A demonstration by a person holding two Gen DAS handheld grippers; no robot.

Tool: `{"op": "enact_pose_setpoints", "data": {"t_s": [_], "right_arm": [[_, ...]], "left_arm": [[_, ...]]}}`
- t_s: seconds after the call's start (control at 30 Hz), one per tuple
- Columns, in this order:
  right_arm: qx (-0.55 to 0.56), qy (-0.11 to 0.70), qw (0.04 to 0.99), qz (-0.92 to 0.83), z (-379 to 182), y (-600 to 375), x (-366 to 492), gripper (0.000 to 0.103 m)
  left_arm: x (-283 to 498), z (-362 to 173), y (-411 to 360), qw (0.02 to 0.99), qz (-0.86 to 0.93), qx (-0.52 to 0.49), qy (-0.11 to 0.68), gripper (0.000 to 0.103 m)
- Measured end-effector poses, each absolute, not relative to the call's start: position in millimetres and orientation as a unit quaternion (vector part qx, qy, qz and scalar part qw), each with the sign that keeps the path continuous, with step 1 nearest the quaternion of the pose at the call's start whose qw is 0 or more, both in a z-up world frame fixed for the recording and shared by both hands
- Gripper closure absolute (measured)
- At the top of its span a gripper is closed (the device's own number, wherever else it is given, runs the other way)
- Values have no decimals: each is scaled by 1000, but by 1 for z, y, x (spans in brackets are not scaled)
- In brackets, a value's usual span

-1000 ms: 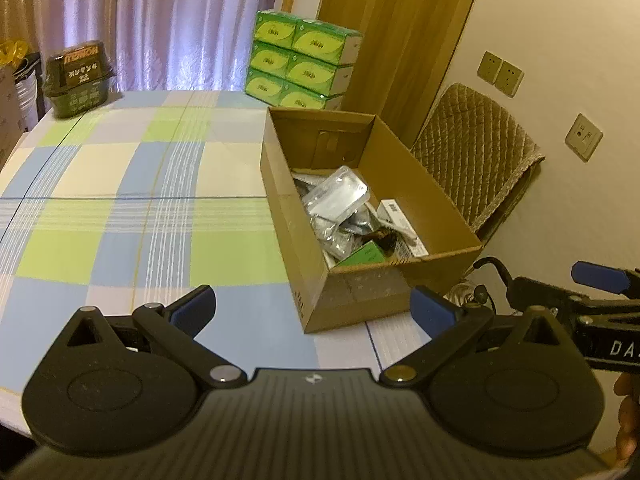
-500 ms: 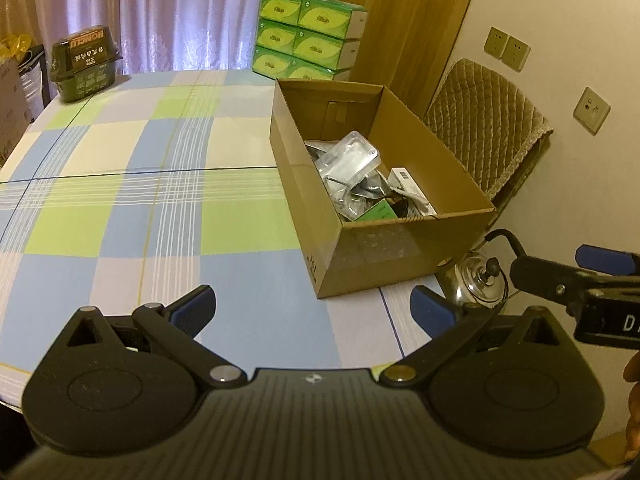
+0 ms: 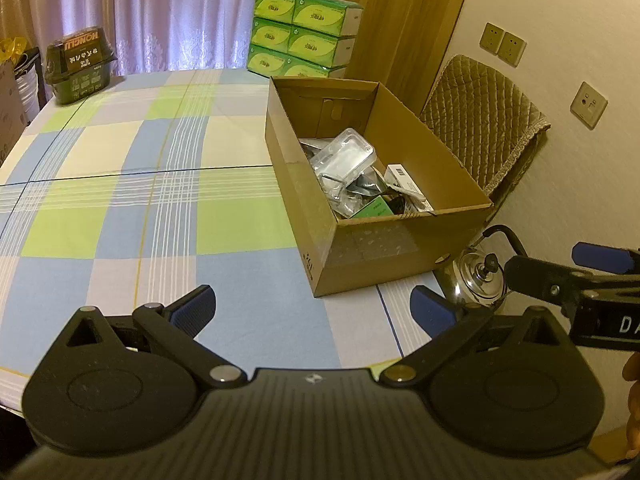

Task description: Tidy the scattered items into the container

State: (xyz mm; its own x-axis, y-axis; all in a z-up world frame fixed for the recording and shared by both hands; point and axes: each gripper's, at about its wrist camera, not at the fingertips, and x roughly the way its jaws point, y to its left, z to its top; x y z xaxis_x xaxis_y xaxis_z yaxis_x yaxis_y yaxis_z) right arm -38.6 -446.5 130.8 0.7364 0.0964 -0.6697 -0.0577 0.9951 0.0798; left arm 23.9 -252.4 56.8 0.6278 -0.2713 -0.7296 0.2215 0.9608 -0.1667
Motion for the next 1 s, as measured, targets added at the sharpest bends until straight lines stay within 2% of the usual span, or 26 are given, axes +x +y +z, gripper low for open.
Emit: {"op": "enact_pose_setpoints", "data": {"t_s": [1.0], "right_arm": [[28,361,931,37,130,-445,-45,0]], "left_arm": [[23,54,-252,902,-139,-33,408,1]]}}
